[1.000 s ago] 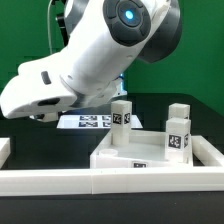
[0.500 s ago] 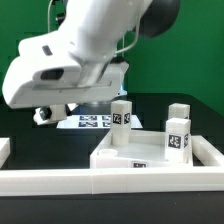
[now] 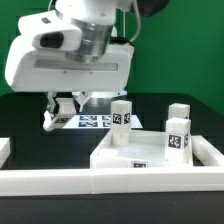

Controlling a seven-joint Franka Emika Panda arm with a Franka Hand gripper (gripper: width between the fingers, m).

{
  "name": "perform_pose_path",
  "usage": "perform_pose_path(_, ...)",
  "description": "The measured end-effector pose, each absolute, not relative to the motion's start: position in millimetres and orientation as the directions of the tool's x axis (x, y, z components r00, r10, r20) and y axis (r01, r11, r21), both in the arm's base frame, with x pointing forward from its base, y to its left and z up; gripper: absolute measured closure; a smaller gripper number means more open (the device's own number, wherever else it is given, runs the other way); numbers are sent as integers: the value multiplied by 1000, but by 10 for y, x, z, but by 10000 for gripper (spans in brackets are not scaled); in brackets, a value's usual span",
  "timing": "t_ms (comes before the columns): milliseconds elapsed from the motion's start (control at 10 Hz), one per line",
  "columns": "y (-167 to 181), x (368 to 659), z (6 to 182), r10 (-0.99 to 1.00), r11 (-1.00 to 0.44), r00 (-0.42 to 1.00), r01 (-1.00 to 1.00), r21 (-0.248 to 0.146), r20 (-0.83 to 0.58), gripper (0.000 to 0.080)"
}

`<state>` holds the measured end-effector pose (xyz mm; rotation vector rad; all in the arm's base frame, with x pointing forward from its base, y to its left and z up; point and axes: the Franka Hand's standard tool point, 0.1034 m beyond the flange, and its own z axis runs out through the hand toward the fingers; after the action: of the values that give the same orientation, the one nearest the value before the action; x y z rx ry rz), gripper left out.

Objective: Assemble square table

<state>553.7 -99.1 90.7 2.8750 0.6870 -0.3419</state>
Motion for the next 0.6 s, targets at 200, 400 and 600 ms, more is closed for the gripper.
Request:
perform_pose_path(200,-980,5486,887,378,-911,905,401,95,-196,509)
perform_pose_path(400,-673,5617,1013,320,-935,924,343,86,-208,509)
perform_pose_path(600,-429,5834,1150,284,-950,943,301,80,-175,509)
